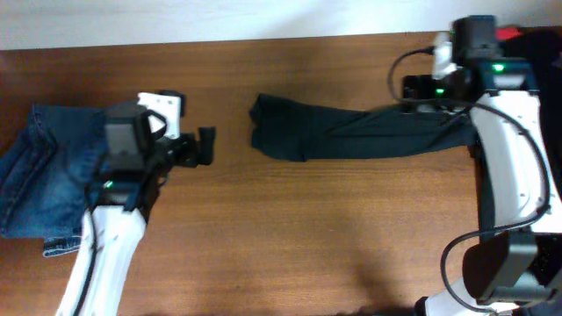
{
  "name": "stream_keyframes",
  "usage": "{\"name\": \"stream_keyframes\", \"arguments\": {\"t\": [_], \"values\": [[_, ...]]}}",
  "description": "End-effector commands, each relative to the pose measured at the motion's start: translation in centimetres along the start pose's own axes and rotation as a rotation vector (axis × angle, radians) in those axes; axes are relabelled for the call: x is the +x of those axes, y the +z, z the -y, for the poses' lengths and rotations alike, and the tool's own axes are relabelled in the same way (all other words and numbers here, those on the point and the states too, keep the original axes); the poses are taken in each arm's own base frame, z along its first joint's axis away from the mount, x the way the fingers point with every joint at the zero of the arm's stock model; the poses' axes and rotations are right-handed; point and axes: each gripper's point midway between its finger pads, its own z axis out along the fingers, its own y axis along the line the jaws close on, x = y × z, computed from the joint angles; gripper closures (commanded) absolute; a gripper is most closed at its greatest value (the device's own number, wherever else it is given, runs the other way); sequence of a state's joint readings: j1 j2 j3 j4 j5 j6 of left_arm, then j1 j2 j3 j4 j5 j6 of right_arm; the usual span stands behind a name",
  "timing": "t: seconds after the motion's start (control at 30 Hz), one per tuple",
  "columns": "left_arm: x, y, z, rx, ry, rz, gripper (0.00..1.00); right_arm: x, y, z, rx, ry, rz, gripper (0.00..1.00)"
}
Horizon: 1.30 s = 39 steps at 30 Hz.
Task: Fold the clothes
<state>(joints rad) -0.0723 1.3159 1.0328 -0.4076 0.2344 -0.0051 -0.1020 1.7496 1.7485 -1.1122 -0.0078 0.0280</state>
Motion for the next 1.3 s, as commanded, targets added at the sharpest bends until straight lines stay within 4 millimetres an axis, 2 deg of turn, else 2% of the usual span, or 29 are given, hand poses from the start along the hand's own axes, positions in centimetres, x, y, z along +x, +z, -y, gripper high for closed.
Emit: {"name": "stream_keyframes", "arguments": {"t": [0.0, 0.03, 0.07, 0.17, 0.4, 0.53, 0.8, 0.83, 0.93, 0.97, 1.0, 1.03, 1.07, 1.13, 1.17, 1.23, 1.27], "values": [[1.0, 4.6, 3.6, 0.13, 0.033, -0.053, 0.01, 0.6, 0.3, 3.5, 0.007, 0.133, -0.029, 0.01], [1.4, 5.8, 4.1, 0.143, 0.043, -0.06, 0.01, 0.8, 0.6, 3.8, -0.006, 0.149, -0.042, 0.01], [2.0, 7.8, 5.2, 0.174, 0.06, -0.068, 0.01, 1.2, 0.8, 4.4, -0.027, 0.176, -0.06, 0.01], [3.7, 12.0, 9.1, 0.318, 0.099, -0.073, 0.01, 1.8, 1.2, 5.3, -0.026, 0.199, -0.087, 0.01], [7.1, 17.9, 11.0, 0.355, -0.031, -0.099, 0.01, 1.9, 1.3, 5.2, -0.026, 0.198, -0.089, 0.01], [8.9, 19.2, 10.5, 0.341, -0.041, -0.135, 0.01, 1.9, 1.3, 5.3, -0.026, 0.198, -0.092, 0.01], [8.6, 19.5, 10.1, 0.313, -0.038, -0.12, 0.01, 1.9, 1.3, 5.2, -0.026, 0.198, -0.092, 0.01], [8.8, 19.4, 10.1, 0.313, -0.04, -0.128, 0.05, 1.9, 1.3, 5.2, -0.027, 0.199, -0.092, 0.01], [9.4, 19.2, 10.9, 0.346, -0.069, -0.161, 0.66, 1.9, 1.3, 5.2, -0.027, 0.199, -0.092, 0.01], [9.5, 19.1, 11.3, 0.355, -0.066, -0.164, 0.79, 1.9, 1.3, 5.2, -0.027, 0.199, -0.092, 0.01], [9.5, 19.1, 11.4, 0.354, -0.064, -0.164, 0.83, 2.0, 1.2, 5.2, -0.027, 0.199, -0.093, 0.01], [9.6, 19.1, 11.4, 0.354, -0.064, -0.164, 0.95, 2.0, 1.2, 5.2, -0.026, 0.199, -0.095, 0.01], [9.5, 19.1, 11.2, 0.351, -0.067, -0.165, 1.0, 2.1, 1.2, 5.2, -0.026, 0.199, -0.098, 0.01], [9.4, 19.2, 10.2, 0.335, -0.082, -0.166, 1.0, 2.2, 1.2, 5.2, -0.026, 0.2, -0.103, 0.01], [9.3, 19.0, 8.3, 0.303, -0.125, -0.174, 1.0, 2.4, 1.2, 5.2, -0.026, 0.2, -0.11, 0.01], [8.9, 18.6, 5.9, 0.261, -0.196, -0.181, 1.0, 2.5, 1.2, 5.2, -0.026, 0.2, -0.114, 0.01], [8.3, 17.7, 2.9, 0.212, -0.254, -0.181, 1.0, 2.5, 1.2, 5.2, -0.026, 0.201, -0.114, 0.01]]}}
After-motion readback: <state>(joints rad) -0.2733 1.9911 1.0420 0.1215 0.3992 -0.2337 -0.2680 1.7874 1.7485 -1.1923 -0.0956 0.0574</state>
